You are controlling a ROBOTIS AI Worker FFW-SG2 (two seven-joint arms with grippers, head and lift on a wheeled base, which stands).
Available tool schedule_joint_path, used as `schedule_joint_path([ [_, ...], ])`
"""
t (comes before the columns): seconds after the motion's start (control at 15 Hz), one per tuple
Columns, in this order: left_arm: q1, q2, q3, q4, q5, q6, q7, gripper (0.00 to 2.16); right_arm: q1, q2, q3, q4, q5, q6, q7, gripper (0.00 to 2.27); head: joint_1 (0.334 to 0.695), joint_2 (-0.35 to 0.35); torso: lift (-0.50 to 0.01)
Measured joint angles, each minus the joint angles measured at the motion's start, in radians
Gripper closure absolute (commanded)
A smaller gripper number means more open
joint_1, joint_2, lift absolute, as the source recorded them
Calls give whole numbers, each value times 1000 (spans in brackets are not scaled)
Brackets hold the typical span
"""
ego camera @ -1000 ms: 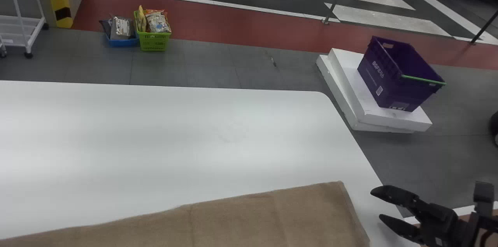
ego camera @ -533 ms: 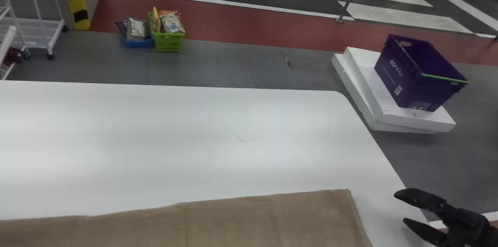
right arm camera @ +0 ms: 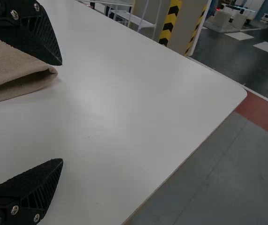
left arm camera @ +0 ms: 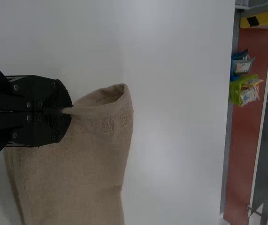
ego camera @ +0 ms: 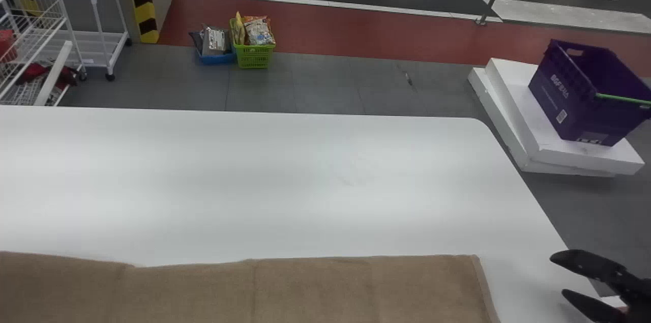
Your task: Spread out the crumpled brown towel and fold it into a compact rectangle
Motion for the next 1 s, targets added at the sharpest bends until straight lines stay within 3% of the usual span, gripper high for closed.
schedule_joint_path([
  [0.27,-56,67,11,82,-24,22,-6,2138,0,-5,-4,2,-4,0,-1,76,695,-125,-127],
  [0.47,-43,79,24,74,5,76,-58,2138,-4,-6,3,2,-3,0,-1,76,695,-129,-127],
  [0.67,-22,44,-26,-50,74,201,-70,2135,-6,-3,15,2,-3,0,-1,76,695,-238,-127],
  [0.87,-44,5,-199,-195,60,223,-21,2105,-4,7,18,-4,-4,0,-1,80,695,-350,-127],
  [1.0,-99,-28,-336,-225,12,224,14,2105,2,13,17,-8,-6,0,1,80,695,-350,-127],
])
